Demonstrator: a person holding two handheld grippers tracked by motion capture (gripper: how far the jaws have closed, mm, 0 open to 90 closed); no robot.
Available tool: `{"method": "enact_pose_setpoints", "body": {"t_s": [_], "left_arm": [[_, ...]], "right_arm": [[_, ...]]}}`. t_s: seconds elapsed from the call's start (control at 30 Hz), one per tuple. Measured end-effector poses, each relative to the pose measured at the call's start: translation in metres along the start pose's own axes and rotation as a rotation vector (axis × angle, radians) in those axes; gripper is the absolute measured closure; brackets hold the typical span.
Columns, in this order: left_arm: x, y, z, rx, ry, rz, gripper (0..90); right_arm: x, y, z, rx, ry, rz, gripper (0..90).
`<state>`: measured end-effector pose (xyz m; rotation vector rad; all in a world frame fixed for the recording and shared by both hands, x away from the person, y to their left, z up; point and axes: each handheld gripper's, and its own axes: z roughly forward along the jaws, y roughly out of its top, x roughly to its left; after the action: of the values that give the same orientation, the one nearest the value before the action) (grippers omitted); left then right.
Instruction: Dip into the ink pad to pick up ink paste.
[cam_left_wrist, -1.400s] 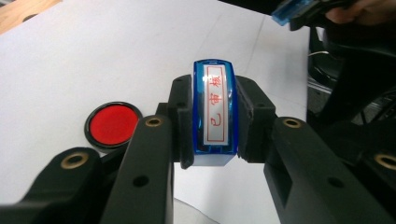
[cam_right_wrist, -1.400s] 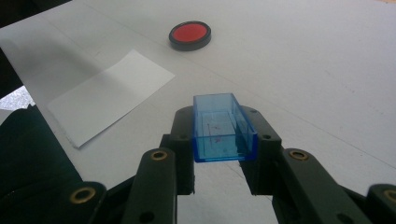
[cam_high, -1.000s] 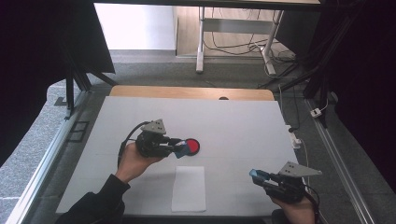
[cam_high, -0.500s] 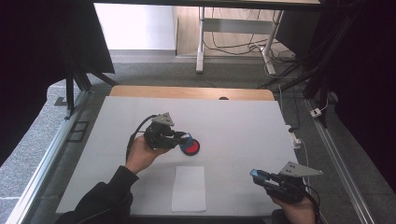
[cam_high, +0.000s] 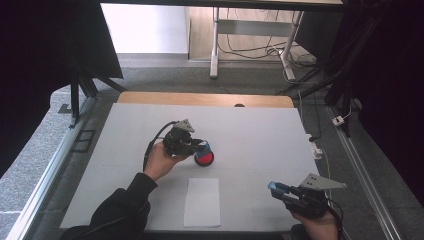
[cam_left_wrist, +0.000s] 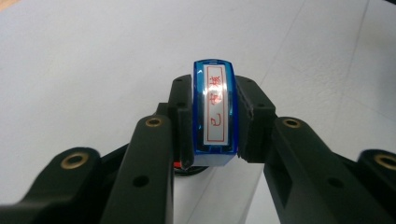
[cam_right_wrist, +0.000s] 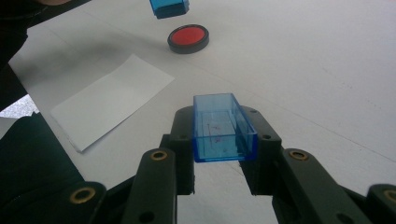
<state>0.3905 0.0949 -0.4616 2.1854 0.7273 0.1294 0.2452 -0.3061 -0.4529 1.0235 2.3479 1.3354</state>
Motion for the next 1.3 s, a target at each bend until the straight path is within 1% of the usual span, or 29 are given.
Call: {"method": "enact_pose_setpoints", "body": {"t_s": [0.37, 0.53, 0.6, 0.97, 1.03, 1.1, 1.3], "left_arm": [[0.004, 0.001, 0.015, 0.029, 0.011, -0.013, 70.4], [0.005, 0.001, 0.023, 0.055, 0.021, -0.02, 70.4], [0.006, 0.001, 0.025, 0.058, 0.02, -0.025, 70.4], [0.011, -0.001, 0.034, 0.09, 0.026, -0.055, 70.4], [0.012, -0.001, 0.035, 0.087, 0.028, -0.058, 70.5], [0.012, -0.001, 0.035, 0.091, 0.028, -0.056, 70.6], [0.007, 0.0, 0.036, 0.105, 0.049, -0.021, 70.8]], "right_arm": [[0.0, 0.0, 0.0, 0.004, 0.0, -0.005, 68.8], [0.0, 0.0, 0.0, 0.004, 0.001, -0.005, 68.8], [0.0, 0.0, 0.0, 0.003, 0.001, -0.005, 68.8], [0.0, 0.0, 0.0, 0.002, 0.003, -0.005, 68.7], [0.0, 0.0, 0.0, 0.003, 0.007, -0.006, 68.7], [0.0, 0.0, 0.0, 0.001, 0.006, -0.005, 68.8], [0.001, 0.0, 0.001, -0.001, 0.007, -0.006, 68.7]]}}
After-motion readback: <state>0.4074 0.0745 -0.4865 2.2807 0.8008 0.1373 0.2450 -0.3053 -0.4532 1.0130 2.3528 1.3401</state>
